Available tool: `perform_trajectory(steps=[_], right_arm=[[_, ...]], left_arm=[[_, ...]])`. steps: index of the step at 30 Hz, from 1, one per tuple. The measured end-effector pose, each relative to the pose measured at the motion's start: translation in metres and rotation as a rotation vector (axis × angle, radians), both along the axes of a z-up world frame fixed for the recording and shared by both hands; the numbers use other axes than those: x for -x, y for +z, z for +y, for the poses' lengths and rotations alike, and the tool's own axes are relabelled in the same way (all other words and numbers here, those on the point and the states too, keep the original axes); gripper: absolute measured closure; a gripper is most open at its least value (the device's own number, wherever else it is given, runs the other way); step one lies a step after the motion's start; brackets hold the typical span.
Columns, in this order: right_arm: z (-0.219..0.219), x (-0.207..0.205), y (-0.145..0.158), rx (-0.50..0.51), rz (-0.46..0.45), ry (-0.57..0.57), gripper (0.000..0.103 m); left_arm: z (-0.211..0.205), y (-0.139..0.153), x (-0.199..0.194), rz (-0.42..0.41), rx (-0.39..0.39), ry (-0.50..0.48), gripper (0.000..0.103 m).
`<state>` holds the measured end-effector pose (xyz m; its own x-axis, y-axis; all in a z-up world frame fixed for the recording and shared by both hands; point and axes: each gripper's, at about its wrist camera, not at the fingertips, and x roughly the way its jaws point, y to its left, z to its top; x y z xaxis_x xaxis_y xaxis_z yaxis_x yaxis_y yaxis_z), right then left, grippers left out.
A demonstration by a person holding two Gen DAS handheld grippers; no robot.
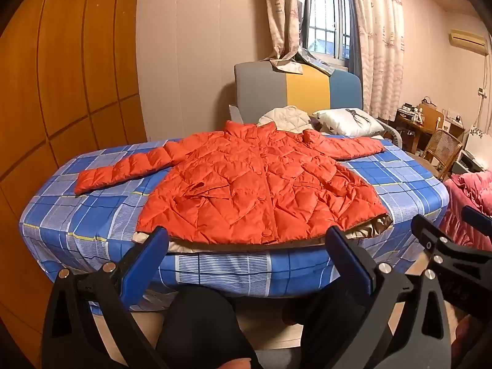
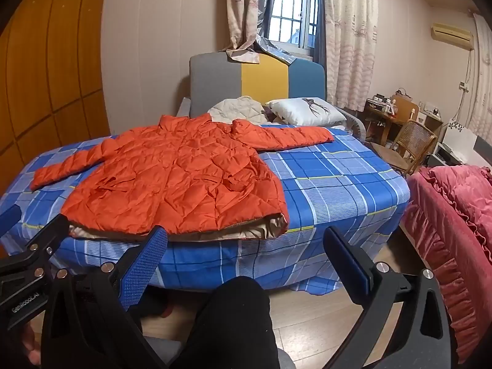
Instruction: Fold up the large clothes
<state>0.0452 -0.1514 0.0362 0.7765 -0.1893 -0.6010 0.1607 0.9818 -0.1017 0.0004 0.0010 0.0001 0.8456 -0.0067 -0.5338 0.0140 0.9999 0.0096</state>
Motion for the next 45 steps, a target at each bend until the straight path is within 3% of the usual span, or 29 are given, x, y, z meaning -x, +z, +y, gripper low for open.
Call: perform_trajectory(steps=[45], right_arm=[[0.007, -0.005, -0.016, 0.006, 0.029, 0.011, 0.003]], left_arm=[[0.003, -0.015, -0.005, 0.030, 0.031, 0.030, 0.002]])
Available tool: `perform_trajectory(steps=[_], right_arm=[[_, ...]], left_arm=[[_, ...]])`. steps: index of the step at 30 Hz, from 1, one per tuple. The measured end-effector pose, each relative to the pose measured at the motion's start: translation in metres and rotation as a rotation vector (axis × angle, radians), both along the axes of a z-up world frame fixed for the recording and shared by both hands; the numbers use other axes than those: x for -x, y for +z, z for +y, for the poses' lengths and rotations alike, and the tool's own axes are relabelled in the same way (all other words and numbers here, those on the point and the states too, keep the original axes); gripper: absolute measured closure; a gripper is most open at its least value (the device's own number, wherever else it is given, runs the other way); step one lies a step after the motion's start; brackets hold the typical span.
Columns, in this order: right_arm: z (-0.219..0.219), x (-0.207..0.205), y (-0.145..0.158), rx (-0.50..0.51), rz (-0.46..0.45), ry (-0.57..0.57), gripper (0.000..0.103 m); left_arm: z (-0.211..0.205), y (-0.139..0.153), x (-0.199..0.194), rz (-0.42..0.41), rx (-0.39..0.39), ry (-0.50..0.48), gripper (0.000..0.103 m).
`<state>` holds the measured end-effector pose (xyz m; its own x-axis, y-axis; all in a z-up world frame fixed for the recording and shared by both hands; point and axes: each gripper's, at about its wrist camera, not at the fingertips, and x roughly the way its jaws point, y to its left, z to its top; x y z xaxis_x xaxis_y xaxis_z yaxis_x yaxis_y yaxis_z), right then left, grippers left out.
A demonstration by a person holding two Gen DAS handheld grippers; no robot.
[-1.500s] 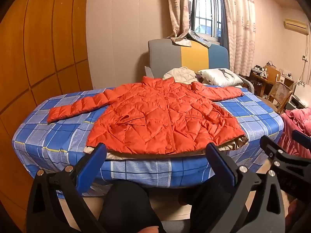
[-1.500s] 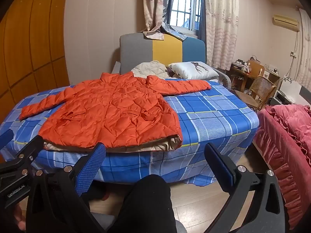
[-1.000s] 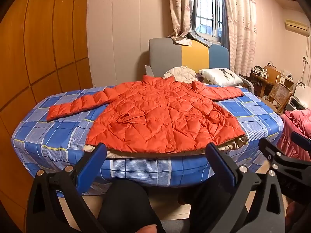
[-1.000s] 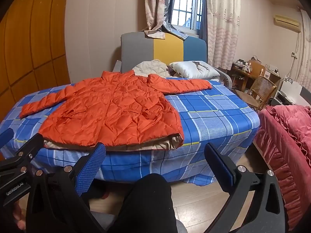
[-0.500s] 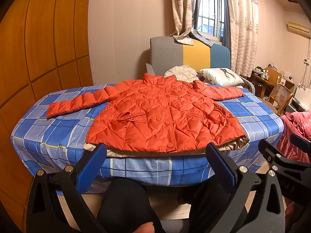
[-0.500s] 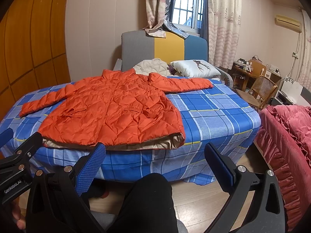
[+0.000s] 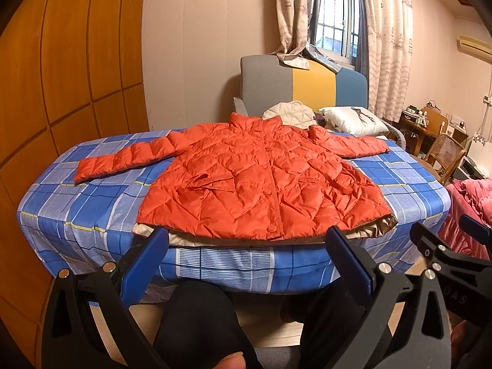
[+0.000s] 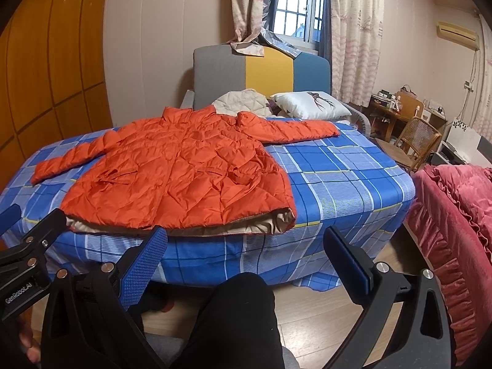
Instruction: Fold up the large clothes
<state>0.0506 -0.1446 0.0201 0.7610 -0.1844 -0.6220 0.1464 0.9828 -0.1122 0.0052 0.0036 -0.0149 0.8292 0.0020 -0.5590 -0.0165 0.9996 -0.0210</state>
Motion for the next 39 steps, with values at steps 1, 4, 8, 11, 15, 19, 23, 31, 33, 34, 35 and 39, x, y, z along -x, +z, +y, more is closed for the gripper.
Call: perform_trajectory(steps=[1, 4, 8, 11, 15, 19, 23, 31, 33, 34, 35, 39], right_arm=[[0.001, 0.000, -0.001, 0.000, 0.000, 0.001, 0.003], [0.000, 0.000, -0.001, -0.002, 0.001, 0.000, 0.003], [0.000, -0.001, -0.001, -0.001, 0.002, -0.001, 0.003], [0.001, -0.002, -0.002, -0.001, 0.004, -0.002, 0.003], [0.001, -0.002, -0.002, -0.006, 0.007, -0.002, 0.003], [0.001, -0.002, -0.003, -0.007, 0.008, -0.001, 0.003], [0.000, -0.004, -0.004, -0.009, 0.013, -0.001, 0.003], [-0.002, -0.008, -0.009, -0.026, 0.029, 0.001, 0.003], [-0.003, -0.010, -0.008, -0.031, 0.034, 0.002, 0.003], [-0.003, -0.011, -0.008, -0.032, 0.036, 0.001, 0.003], [-0.004, -0.011, -0.007, -0.033, 0.037, 0.001, 0.003], [-0.004, -0.012, -0.008, -0.035, 0.038, 0.002, 0.003]], left_arm=[[0.001, 0.000, -0.001, 0.002, 0.002, 0.001, 0.002], [0.002, 0.000, -0.002, 0.007, 0.005, 0.002, 0.002], [0.004, -0.001, -0.003, 0.009, 0.007, 0.002, 0.002], [0.004, -0.001, -0.003, 0.011, 0.006, 0.003, 0.002], [0.004, -0.002, -0.003, 0.013, 0.006, 0.004, 0.002], [0.004, -0.002, -0.003, 0.014, 0.007, 0.005, 0.002], [0.005, -0.004, -0.004, 0.018, 0.007, 0.007, 0.002], [0.008, -0.009, -0.009, 0.034, 0.018, 0.020, 0.002], [0.009, -0.010, -0.011, 0.041, 0.021, 0.024, 0.002], [0.010, -0.010, -0.012, 0.044, 0.023, 0.025, 0.002], [0.011, -0.010, -0.013, 0.045, 0.025, 0.027, 0.002], [0.014, -0.011, -0.016, 0.054, 0.029, 0.033, 0.002]])
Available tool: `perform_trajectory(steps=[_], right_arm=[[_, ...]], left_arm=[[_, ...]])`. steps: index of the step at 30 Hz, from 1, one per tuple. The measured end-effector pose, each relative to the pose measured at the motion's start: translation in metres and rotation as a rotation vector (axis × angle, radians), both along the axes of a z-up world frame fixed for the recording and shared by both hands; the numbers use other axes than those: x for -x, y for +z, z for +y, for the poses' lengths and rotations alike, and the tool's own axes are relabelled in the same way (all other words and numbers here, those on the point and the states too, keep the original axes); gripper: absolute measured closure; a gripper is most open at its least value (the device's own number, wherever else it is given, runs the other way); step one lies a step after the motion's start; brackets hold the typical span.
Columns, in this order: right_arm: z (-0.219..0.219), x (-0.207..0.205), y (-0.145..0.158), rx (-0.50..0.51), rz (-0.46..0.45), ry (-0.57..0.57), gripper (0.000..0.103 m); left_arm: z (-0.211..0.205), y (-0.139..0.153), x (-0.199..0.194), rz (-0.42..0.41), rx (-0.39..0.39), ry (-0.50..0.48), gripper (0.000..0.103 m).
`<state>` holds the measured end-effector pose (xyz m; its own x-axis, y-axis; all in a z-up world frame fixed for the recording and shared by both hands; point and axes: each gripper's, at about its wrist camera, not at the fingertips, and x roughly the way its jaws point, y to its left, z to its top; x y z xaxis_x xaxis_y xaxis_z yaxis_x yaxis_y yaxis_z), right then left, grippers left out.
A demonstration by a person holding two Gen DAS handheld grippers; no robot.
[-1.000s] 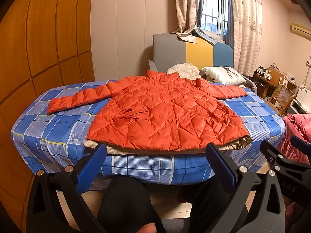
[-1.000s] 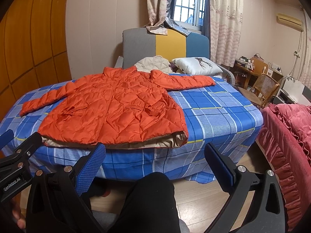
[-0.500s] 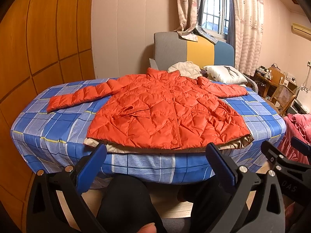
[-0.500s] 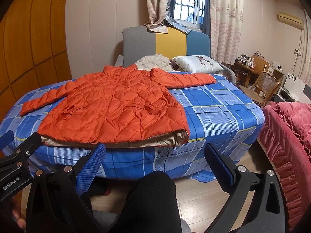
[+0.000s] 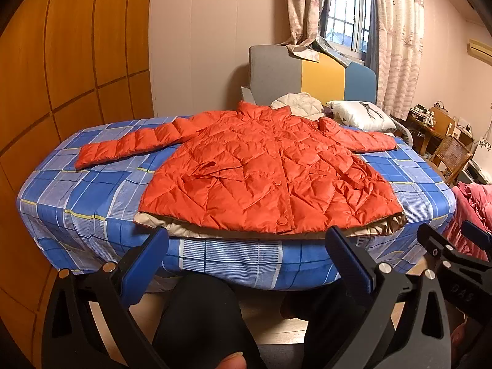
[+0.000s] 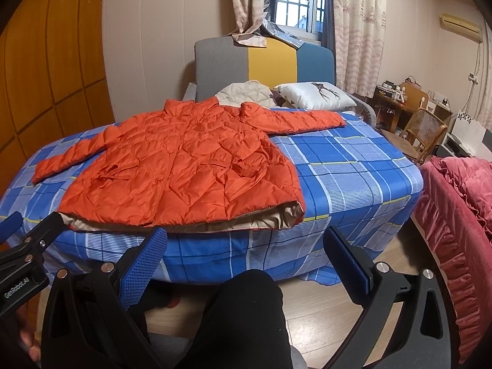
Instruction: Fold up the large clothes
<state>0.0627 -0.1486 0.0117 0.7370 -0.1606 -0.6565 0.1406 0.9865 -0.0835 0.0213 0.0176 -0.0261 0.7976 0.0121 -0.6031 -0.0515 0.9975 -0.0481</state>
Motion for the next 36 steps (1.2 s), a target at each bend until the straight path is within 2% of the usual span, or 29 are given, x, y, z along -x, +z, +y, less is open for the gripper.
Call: perform_trajectory(steps=[15, 21, 24, 29, 33, 36], right_arm=[[-0.008, -0.013, -0.009, -0.029, 0.039, -0.008, 0.003], [-0.013, -0.027, -0.017, -0.041, 0.078, -0.009, 0.003], [-0.017, -0.035, -0.021, -0.052, 0.098, -0.018, 0.003], [-0.022, -0.049, -0.023, -0.057, 0.102, -0.023, 0.003], [-0.028, -0.062, -0.025, -0.089, 0.109, -0.010, 0.003], [-0.039, -0.074, -0.029, -0.177, 0.124, 0.003, 0.003]], left_arm=[[0.005, -0.011, -0.014, 0.043, 0.009, 0.007, 0.002], [0.012, -0.019, -0.025, 0.044, 0.086, -0.034, 0.002], [0.010, -0.020, -0.034, 0.045, 0.053, -0.032, 0.002], [0.007, -0.017, -0.050, 0.050, 0.055, -0.063, 0.002], [0.001, -0.017, -0.065, 0.056, 0.053, -0.119, 0.002], [-0.001, -0.019, -0.074, 0.059, 0.067, -0.134, 0.002]])
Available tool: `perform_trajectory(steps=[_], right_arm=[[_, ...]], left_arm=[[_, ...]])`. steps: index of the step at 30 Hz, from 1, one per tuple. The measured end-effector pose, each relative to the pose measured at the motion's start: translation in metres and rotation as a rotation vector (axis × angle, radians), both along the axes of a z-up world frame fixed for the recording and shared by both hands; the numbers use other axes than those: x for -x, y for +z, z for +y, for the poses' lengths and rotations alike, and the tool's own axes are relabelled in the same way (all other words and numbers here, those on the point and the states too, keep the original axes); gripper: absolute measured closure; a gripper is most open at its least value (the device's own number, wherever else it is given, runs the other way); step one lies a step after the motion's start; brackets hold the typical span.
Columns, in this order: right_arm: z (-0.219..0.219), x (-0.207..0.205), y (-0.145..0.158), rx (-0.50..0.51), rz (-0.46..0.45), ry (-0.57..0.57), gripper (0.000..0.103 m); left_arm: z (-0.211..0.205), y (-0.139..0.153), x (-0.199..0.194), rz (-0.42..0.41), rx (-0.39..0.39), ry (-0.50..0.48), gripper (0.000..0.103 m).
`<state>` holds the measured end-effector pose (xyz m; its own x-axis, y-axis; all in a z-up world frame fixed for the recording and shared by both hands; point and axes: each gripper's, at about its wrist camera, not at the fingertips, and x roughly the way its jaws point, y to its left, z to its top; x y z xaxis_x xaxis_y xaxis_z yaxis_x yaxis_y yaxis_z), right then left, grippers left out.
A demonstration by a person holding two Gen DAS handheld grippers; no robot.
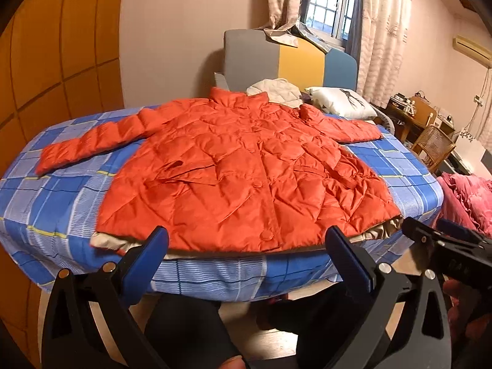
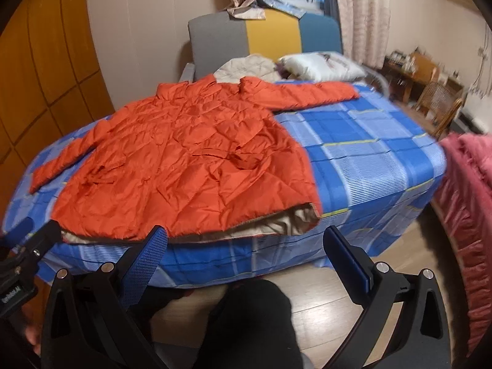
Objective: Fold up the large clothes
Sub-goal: 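Move the right tool to the jacket sleeve and grasp its cuff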
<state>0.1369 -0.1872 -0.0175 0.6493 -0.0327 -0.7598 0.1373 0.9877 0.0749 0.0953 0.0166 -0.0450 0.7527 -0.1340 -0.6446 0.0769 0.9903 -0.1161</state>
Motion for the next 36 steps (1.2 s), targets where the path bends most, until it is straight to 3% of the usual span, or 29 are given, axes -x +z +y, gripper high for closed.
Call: perform_trajectory(steps=[5, 17, 22, 28, 31, 36], right_arm=[[-0.028, -0.024, 0.003, -0.104, -0.009, -0.030, 0.003], [-0.090, -0.113, -0.007, -0.114, 0.033, -0.115, 0.003], [-0.128, -0.161, -0.024, -0.156, 0.056, -0.154, 0.003], [-0.181, -0.213, -0.044, -0.240, 0.049, -0.243, 0.003], [-0.206, -0.242, -0.048, -0.255, 0.023, -0.268, 0.014], [-0.254, -0.290, -0.053, -0.293, -0.013, -0.337, 0.020]], left_arm=[[0.002, -0.003, -0.022, 0.019, 0.006, 0.010, 0.002], [0.002, -0.018, -0.089, 0.104, -0.010, -0.005, 0.002], [-0.004, -0.021, -0.117, 0.099, -0.110, 0.016, 0.002], [-0.001, -0.034, -0.153, 0.158, -0.063, 0.026, 0.002], [-0.001, -0.039, -0.166, 0.158, -0.029, 0.025, 0.002], [0.004, -0.041, -0.183, 0.136, -0.010, 0.054, 0.002]])
